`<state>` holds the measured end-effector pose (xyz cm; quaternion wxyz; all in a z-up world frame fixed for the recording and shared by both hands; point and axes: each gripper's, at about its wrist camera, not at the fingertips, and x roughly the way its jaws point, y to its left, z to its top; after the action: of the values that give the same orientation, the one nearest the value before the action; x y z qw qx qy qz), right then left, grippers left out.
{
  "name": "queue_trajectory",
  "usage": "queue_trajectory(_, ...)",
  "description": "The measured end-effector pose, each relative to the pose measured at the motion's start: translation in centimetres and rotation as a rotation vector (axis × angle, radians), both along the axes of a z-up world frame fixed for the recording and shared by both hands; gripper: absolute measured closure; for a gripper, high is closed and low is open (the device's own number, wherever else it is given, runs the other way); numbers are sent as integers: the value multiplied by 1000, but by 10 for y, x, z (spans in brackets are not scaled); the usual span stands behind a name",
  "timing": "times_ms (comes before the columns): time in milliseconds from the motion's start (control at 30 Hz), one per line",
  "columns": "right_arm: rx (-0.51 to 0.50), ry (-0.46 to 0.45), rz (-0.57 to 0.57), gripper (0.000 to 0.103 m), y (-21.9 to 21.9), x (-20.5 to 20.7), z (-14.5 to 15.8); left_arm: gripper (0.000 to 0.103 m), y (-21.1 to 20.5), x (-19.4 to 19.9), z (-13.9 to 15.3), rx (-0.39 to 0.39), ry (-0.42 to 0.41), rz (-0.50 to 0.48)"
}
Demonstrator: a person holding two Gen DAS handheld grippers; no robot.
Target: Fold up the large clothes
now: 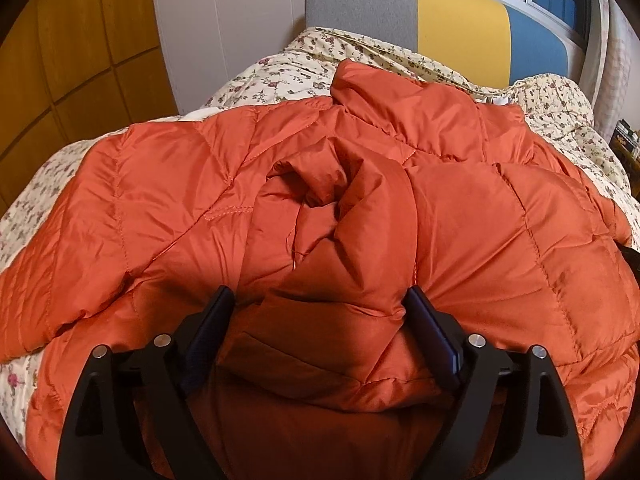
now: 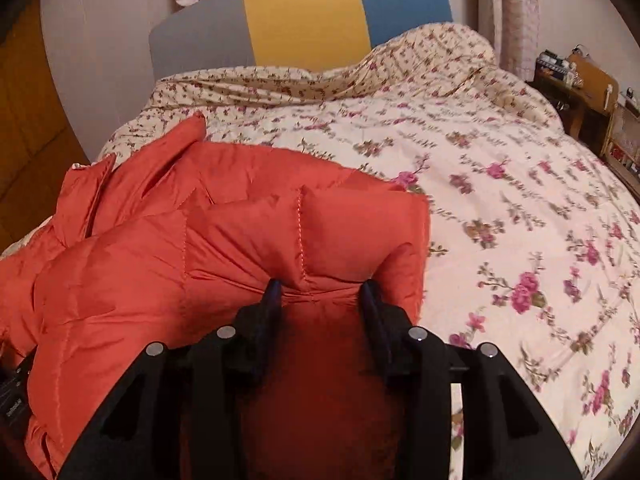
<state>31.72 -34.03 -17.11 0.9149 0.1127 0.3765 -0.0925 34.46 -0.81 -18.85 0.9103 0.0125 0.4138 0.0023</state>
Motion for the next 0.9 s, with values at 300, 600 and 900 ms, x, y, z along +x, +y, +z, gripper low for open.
queue_trajectory(300,12,-13,-10,48,2,-59,11,17,0,0,0,-3,-1,0)
queue_trajectory(600,-38,87,-5,37,11,-44,-6,17,2,1,1,-5,-1,-1)
queue_trajectory(900,-72,91,-25,31,13,-45,-5,3,17,-16,16,-82,16,-21)
